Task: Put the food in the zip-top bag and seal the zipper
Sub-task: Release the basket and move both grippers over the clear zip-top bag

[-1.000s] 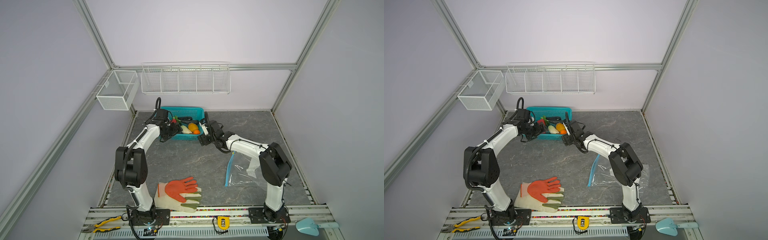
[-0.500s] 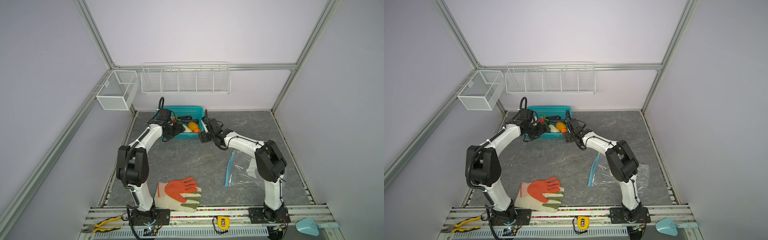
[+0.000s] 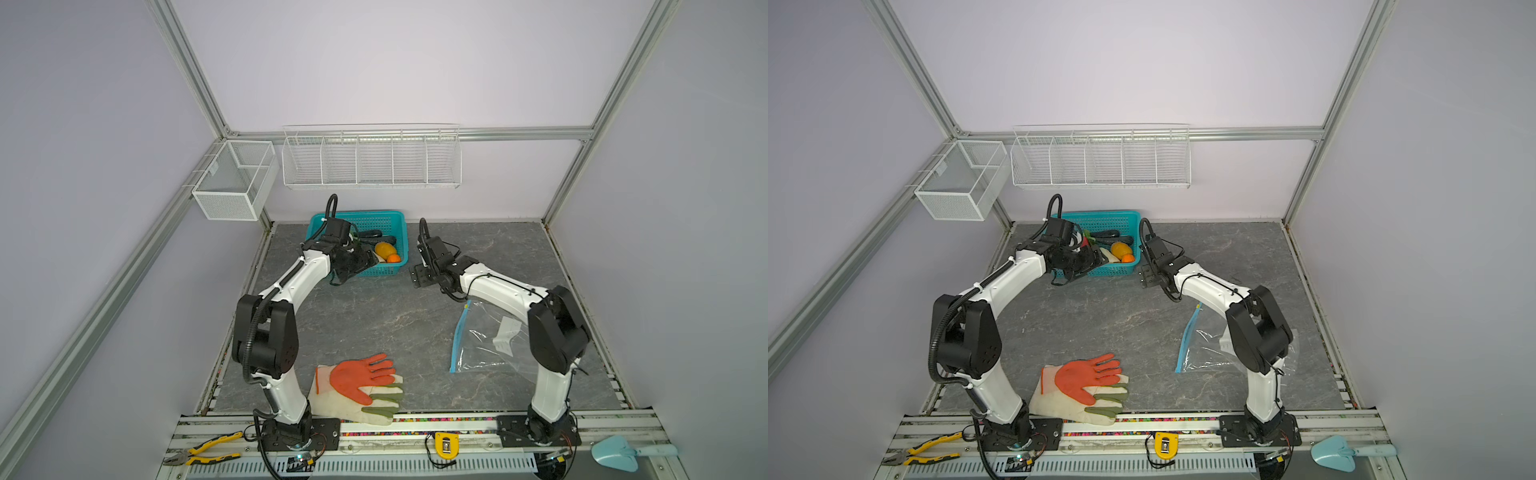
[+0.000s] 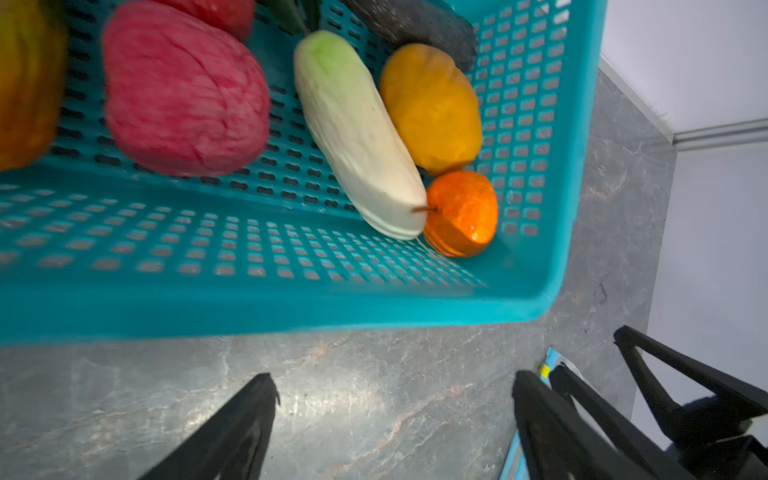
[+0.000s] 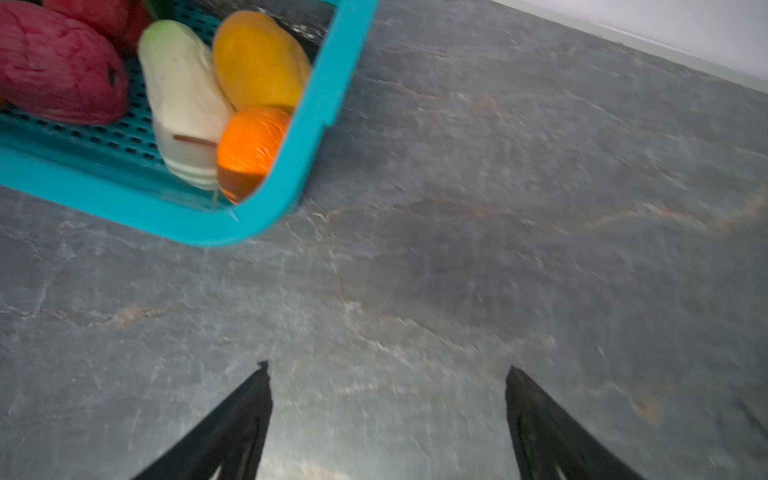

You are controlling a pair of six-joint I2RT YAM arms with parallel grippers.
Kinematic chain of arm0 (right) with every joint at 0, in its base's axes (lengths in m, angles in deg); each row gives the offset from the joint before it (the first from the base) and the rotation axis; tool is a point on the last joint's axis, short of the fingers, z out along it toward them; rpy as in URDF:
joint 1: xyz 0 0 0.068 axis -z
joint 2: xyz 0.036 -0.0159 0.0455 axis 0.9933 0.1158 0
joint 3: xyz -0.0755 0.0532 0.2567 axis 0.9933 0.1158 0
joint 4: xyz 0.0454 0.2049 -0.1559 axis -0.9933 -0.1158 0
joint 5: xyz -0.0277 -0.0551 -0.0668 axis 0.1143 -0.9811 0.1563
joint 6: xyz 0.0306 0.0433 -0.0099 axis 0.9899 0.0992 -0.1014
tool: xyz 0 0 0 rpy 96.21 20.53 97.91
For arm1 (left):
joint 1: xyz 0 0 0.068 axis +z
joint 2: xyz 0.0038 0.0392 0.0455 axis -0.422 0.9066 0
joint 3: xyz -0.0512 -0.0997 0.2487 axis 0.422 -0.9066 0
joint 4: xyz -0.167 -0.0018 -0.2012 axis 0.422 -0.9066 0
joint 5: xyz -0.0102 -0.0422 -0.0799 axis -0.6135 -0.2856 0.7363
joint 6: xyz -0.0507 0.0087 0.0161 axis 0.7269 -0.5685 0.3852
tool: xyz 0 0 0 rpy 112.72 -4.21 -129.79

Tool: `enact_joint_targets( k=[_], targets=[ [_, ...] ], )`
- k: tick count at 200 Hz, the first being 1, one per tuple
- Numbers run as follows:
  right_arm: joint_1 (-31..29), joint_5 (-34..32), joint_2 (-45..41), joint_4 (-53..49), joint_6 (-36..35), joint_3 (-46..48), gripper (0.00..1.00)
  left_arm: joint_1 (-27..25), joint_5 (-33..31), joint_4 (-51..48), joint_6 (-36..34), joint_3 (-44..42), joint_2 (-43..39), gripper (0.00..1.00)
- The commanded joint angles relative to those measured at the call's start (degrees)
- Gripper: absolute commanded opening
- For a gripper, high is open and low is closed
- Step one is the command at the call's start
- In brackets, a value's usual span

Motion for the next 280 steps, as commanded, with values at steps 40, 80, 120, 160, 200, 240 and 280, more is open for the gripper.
enact_joint_targets(
  k=[40, 80, 120, 160, 200, 240, 280],
  targets=[
    [0.08, -7.87, -21.79, -22.5, 18.92, 12.71, 0.93, -9.38, 3.88, 2.29, 0.64, -0.34, -2.9, 0.87],
    [1.02, -11.05, -35.11, -32.14, 25.48, 21.86, 0.97, -18.77, 9.0, 1.74, -2.26, 5.86, 2.4, 0.74],
    [6.16, -7.7, -41.73, -33.93, 27.86, 28.05, 0.99, -26.11, 11.63, -0.84, -6.67, 11.29, 6.55, 0.72],
    [9.09, -5.6, -45.86, -33.82, 30.44, 33.08, 0.96, -30.56, 14.92, -4.21, -10.07, 17.39, 13.0, 0.61],
    [16.43, 0.43, -47.39, -26.01, 29.86, 39.64, 0.92, -32.34, 14.87, -10.72, -14.4, 23.86, 19.51, 0.47],
    [18.64, 4.61, -42.56, -18.96, 29.23, 41.9, 0.91, -32.39, 14.98, -10.12, -14.3, 22.92, 21.02, 0.47],
    [18.71, 5.54, -37.36, -14.18, 27.59, 42.58, 0.91, -30.38, 16.04, -7.26, -12.19, 19.53, 20.96, 0.47]
  ],
)
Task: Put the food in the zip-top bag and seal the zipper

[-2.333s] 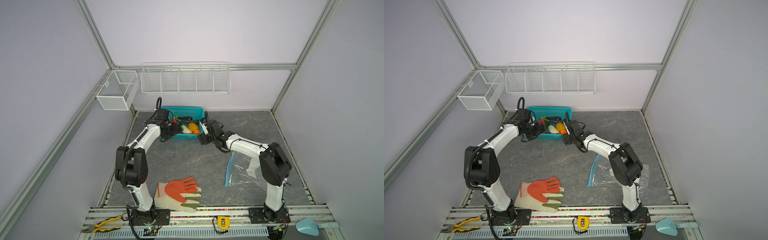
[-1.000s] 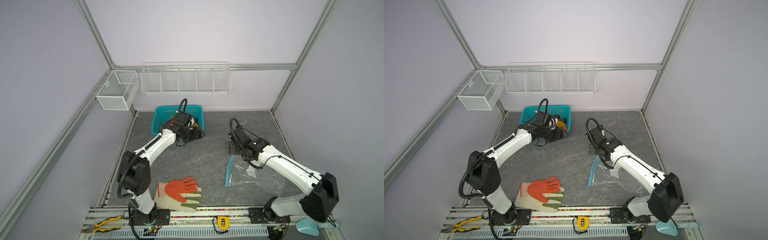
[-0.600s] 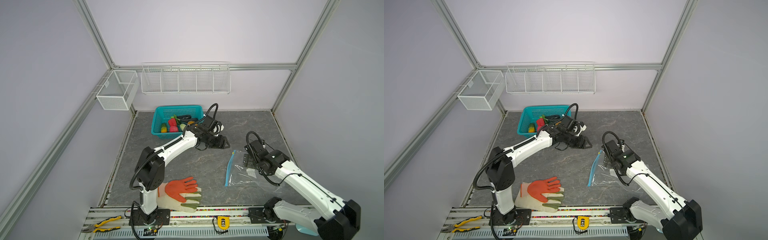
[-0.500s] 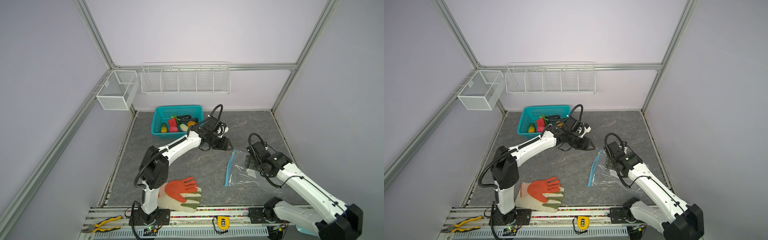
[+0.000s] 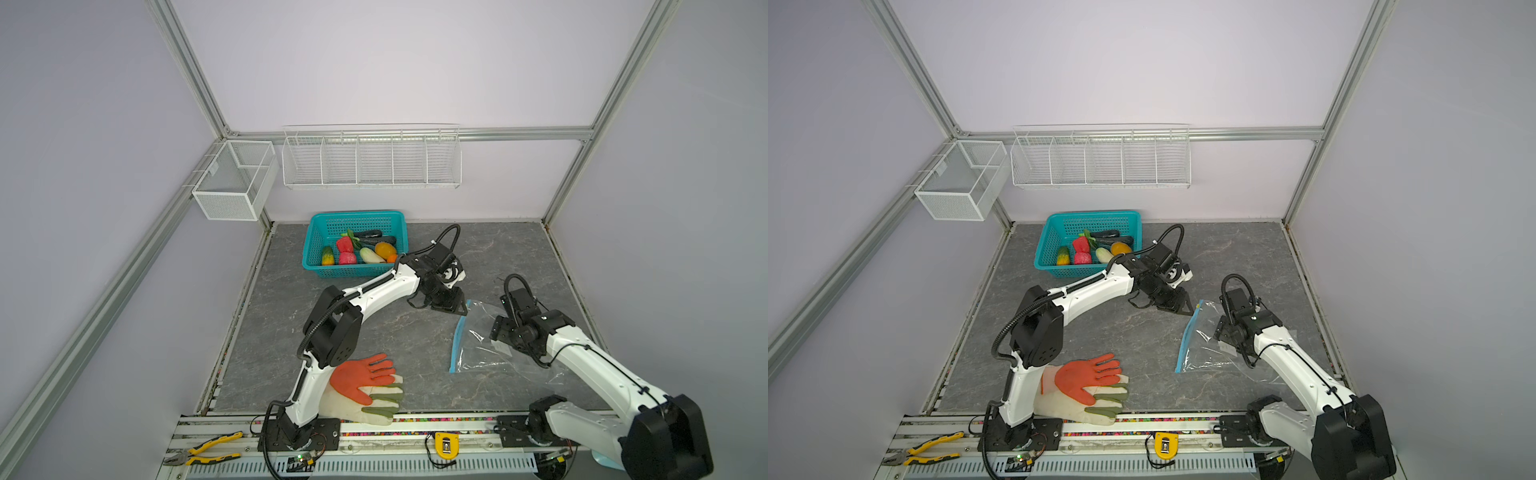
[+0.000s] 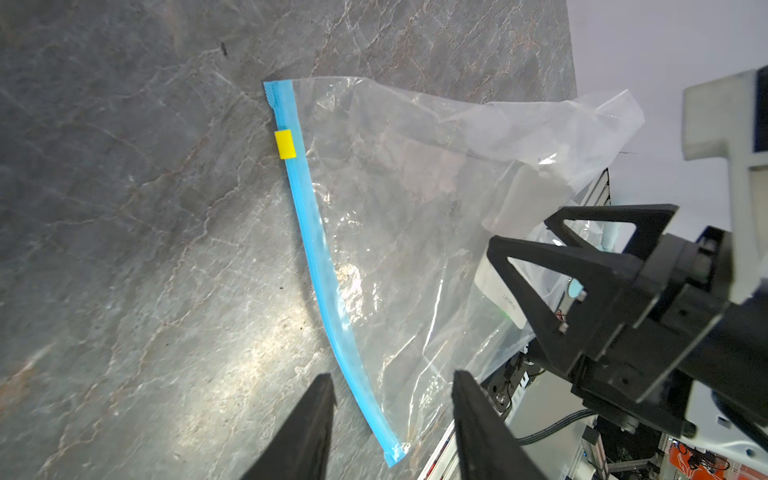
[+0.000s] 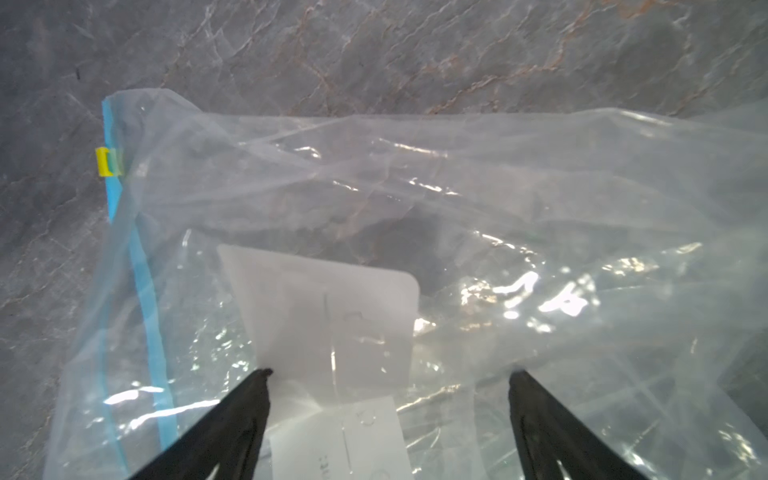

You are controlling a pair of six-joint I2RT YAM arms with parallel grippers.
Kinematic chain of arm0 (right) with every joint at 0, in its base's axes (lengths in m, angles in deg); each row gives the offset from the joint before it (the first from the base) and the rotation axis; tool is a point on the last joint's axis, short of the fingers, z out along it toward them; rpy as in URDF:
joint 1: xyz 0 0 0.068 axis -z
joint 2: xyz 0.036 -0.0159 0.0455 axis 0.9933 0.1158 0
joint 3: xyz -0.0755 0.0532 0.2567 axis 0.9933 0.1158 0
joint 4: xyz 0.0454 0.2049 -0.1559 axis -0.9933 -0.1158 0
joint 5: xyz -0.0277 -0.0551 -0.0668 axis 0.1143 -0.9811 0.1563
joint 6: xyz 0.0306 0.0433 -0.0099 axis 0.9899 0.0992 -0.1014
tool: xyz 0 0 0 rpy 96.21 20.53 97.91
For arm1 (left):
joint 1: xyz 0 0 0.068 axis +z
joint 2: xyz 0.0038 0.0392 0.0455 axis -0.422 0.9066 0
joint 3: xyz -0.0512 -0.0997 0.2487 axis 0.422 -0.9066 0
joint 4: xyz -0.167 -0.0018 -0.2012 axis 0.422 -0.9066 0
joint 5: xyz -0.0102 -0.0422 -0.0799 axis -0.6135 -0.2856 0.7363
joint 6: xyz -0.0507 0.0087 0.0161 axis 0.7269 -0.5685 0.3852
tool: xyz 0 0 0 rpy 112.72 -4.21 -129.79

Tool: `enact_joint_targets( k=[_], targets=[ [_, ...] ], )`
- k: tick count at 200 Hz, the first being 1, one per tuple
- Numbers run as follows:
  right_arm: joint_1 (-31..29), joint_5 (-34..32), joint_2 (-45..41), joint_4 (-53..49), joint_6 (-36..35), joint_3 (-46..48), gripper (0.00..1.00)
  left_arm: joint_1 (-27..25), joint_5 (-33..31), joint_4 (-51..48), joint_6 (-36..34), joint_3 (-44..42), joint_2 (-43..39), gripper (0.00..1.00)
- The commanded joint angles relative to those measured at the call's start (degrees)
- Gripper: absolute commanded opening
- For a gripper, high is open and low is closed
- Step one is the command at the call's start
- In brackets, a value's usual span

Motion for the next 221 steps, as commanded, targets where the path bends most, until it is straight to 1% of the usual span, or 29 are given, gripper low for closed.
enact_joint_targets(
  k=[1, 28, 67, 105, 131, 176, 186, 207, 221],
  targets=[
    [0.32, 1.89, 2.41, 4.66, -0.51, 1.14, 0.9, 1.42, 1.26, 0.93, 0.32, -2.08, 0.08, 0.47],
    [0.39, 2.32, 5.04, 6.14, -1.34, 0.95, 0.9, 2.3, 2.05, 1.35, 0.65, -3.31, 0.54, 0.49],
    [0.28, 3.11, 5.13, 7.73, -3.28, 0.31, 0.9, 2.7, 2.82, 1.76, 0.92, -4.23, 1.3, 0.5],
    [-0.64, 6.38, 8.3, 11.71, -6.23, -1.23, 0.91, 6.6, 4.61, 8.21, 5.08, -11.22, -1.91, 0.5],
    [-2.2, 6.07, 11.13, 12.91, -8.43, -4.16, 0.91, 8.68, 4.33, 9.92, 6.18, -14.38, -3.99, 0.5],
    [-5.28, 5.47, 16.76, 15.29, -12.38, -10.39, 0.92, 10.1, 3.89, 11.91, 7.16, -18.26, -6.29, 0.5],
    [-5.93, 5.37, 18.48, 15.65, -13.54, -13.57, 0.91, 10.15, 4.0, 12.22, 7.08, -18.6, -6.6, 0.5],
    [-6.36, 5.47, 21.01, 14.75, -15.36, -17.51, 0.91, 9.98, 5.42, 12.68, 6.73, -18.6, -7.44, 0.5],
    [-6.23, 5.55, 20.99, 13.81, -16.33, -18.77, 0.91, 9.34, 7.1, 13.98, 6.49, -18.69, -8.49, 0.49]
  ],
)
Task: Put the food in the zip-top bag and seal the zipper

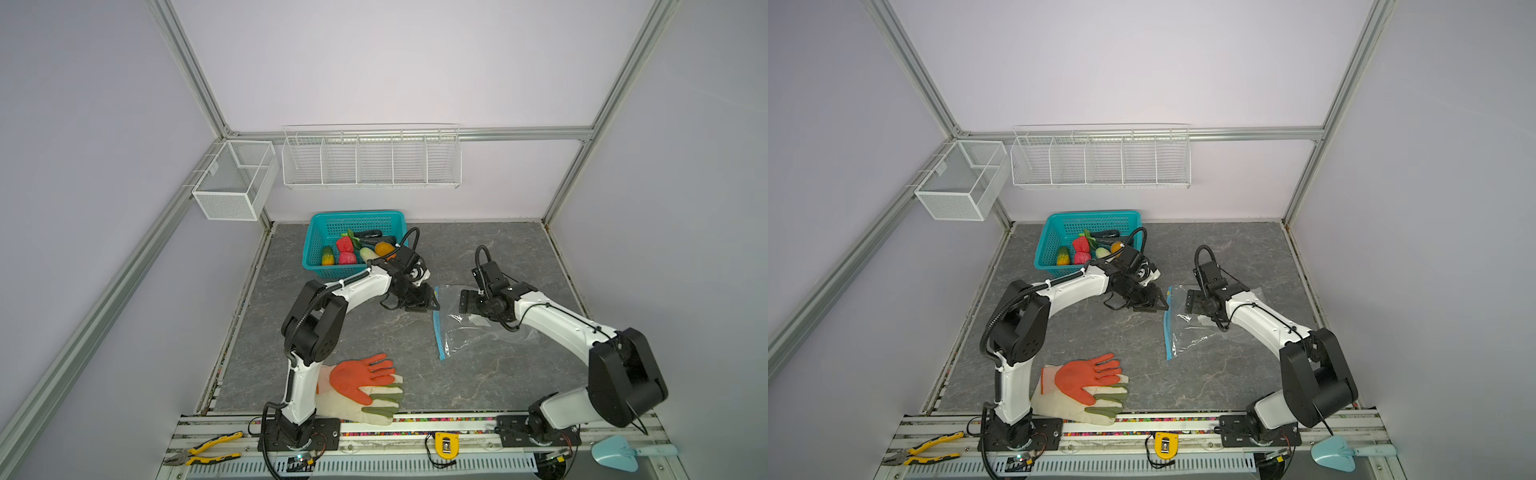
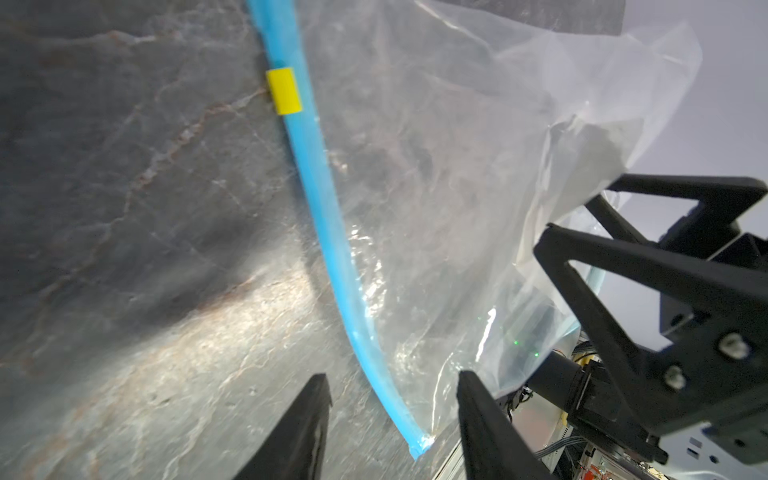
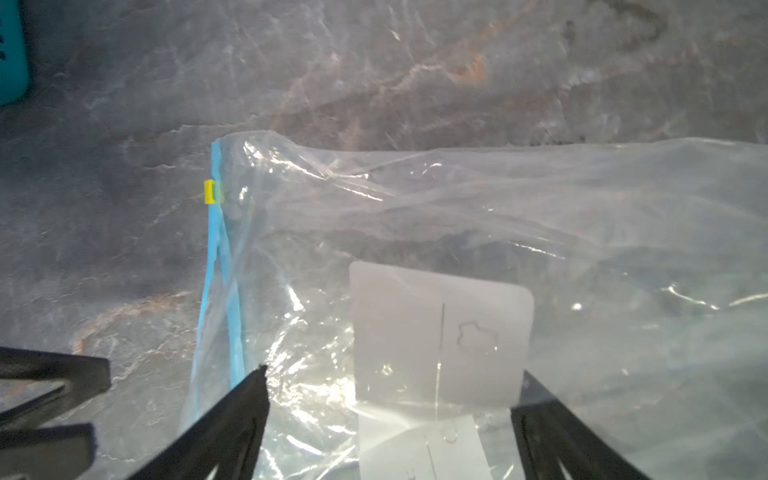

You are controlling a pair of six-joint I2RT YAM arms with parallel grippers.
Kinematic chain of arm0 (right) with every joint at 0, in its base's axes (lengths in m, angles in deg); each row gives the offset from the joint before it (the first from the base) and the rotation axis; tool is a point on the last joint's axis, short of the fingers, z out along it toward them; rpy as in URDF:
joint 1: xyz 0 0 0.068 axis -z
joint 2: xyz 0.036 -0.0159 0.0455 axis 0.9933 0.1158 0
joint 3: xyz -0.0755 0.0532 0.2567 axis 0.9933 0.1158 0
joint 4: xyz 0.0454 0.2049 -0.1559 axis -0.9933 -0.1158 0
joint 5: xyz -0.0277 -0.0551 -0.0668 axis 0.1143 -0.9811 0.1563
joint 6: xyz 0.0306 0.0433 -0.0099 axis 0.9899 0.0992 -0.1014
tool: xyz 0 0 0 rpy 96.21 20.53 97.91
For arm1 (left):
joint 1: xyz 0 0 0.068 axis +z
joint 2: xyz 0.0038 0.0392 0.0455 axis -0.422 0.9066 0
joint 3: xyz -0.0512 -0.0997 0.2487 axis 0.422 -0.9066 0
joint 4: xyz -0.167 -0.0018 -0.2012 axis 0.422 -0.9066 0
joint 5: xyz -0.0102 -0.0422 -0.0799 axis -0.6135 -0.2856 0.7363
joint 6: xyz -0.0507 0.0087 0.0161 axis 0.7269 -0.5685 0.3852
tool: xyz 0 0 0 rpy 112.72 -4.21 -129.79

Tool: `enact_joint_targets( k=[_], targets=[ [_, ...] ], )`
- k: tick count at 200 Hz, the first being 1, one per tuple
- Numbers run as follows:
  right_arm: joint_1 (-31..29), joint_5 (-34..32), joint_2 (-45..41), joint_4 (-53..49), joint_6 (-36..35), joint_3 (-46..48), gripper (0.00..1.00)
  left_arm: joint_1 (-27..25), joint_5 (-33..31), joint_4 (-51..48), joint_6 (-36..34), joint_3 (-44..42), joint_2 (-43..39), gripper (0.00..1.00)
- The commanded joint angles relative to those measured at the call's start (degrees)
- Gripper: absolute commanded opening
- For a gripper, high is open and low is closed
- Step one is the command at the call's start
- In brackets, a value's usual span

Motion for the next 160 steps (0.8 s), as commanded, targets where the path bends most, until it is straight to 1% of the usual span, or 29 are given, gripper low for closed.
enact_joint_targets(
  k=[1, 22, 36, 64, 87, 106, 111, 136, 160],
  targets=[
    [-0.2, 0.11, 0.47, -0.79, -3.33, -2.54, 0.91, -0.73, 2.92, 2.78, -0.05, -0.68, -2.76, 0.49],
    [0.52, 0.53, -0.91, -2.38, -3.94, -3.01, 0.92, -2.79, 3.26, 3.1, -1.85, 0.66, -3.36, 0.48],
    [1.13, 1.4, -2.47, -3.07, -3.85, -2.6, 0.92, -3.58, 3.27, 1.31, -2.89, 2.49, -1.62, 0.46],
    [1.97, 3.52, -5.61, -3.64, -3.45, -0.82, 0.92, -3.77, 5.29, 1.55, -2.61, 4.21, 1.34, 0.43],
    [2.17, 5.36, -8.55, -2.6, -3.43, 2.08, 0.92, -4.85, 5.64, 0.85, -4.27, 7.07, 2.07, 0.43],
    [2.46, 8.38, -10.31, 0.27, -2.91, 5.16, 0.92, -5.9, 6.5, 0.32, -5.54, 9.62, 3.06, 0.42],
    [2.62, 8.81, -10.42, 0.59, -2.57, 7.2, 0.92, -6.13, 6.39, 0.32, -5.61, 10.07, 3.38, 0.42],
    [4.29, 9.43, -10.91, 0.87, -1.7, 9.4, 0.92, -6.24, 6.88, 1.1, -4.69, 11.28, 5.54, 0.36],
    [6.01, 9.8, -12.53, 1.23, -1.86, 10.82, 0.92, -6.17, 6.95, 1.46, -4.11, 11.37, 7.47, 0.35]
  ],
)
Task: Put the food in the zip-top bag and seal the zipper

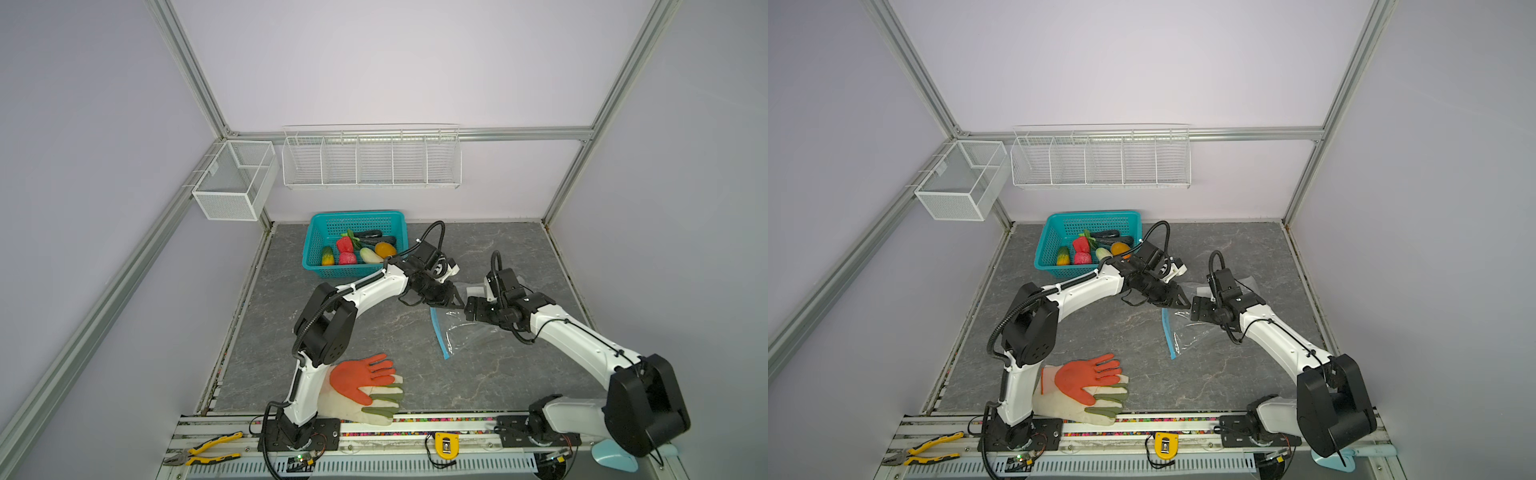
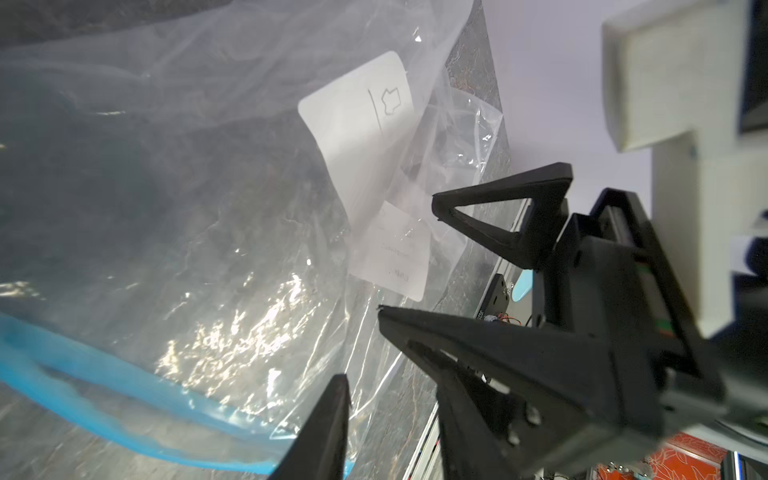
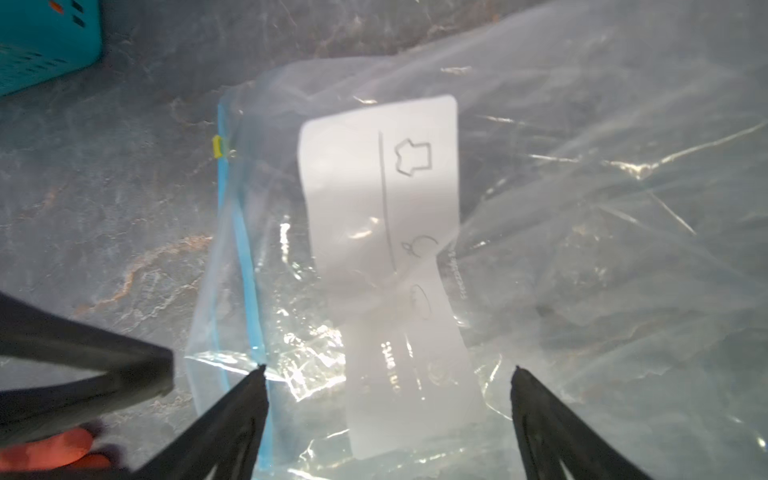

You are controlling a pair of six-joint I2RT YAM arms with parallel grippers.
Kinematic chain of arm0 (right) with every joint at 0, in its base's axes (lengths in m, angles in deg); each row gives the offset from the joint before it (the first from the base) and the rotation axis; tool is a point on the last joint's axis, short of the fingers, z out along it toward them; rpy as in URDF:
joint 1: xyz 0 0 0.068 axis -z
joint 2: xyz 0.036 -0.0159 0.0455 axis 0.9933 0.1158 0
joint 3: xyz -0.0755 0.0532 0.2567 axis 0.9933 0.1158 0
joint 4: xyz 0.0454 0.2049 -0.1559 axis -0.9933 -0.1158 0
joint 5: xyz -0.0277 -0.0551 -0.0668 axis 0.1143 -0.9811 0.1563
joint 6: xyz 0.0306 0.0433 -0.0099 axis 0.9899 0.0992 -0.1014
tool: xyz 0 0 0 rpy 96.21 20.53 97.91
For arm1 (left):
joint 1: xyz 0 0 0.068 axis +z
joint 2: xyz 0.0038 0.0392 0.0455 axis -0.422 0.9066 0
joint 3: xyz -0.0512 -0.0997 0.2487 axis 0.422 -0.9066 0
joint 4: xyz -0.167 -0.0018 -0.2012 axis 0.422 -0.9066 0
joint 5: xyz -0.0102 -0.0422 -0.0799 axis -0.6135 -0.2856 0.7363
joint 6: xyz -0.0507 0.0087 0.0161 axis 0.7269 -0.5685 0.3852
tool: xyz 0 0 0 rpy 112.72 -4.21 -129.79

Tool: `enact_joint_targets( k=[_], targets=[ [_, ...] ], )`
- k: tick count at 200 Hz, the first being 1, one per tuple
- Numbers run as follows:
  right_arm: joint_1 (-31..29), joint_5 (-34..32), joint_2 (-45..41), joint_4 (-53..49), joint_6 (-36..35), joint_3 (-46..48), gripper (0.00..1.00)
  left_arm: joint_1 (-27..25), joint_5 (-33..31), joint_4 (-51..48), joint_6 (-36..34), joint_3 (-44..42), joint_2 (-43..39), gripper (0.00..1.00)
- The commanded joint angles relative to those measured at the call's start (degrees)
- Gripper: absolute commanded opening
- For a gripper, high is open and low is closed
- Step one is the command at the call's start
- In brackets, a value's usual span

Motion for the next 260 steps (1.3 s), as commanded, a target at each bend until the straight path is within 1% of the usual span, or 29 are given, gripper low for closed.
enact_joint_targets(
  k=[1, 34, 110, 151, 182, 195, 210, 230, 260],
  targets=[
    [1.58, 1.65, -2.32, 1.2, 0.5, 1.41, 0.92, 0.14, 0.88, 0.09, -0.51, 1.27, 3.33, 0.34],
    [2.57, 1.97, -3.78, 0.8, 0.23, 2.14, 0.92, 0.77, 0.98, 2.55, 0.76, -0.25, 5.07, 0.32],
    [2.55, 2.02, -7.24, -0.52, -0.49, 3.24, 0.93, 0.78, 3.65, 8.24, 4.05, 1.13, 11.11, 0.32],
    [2.58, 2.16, -8.61, -1.13, -1.04, 3.59, 0.95, 0.66, 4.46, 10.43, 5.62, 1.57, 13.44, 0.32],
    [1.84, 3.04, -9.41, -0.92, -1.31, 3.43, 0.97, 0.65, 4.15, 11.42, 6.48, 1.53, 13.86, 0.35],
    [1.08, 3.09, -9.59, -0.92, -1.31, 3.03, 0.98, 0.81, 3.57, 10.95, 6.62, 1.33, 13.06, 0.38],
    [-0.12, 2.62, -9.68, -1.17, -1.4, 2.39, 0.98, 1.31, 3.14, 12.42, 7.99, -0.29, 10.13, 0.42],
    [-2.03, 1.27, -9.42, -1.68, -1.62, 1.37, 0.98, 2.65, 2.23, 16.43, 11.12, -4.3, 4.23, 0.47],
    [-4.96, -2.13, -8.41, -3.45, -2.27, -1.5, 0.98, 6.4, -1.6, 18.25, 14.12, -11.21, -4.6, 0.5]
  ],
)
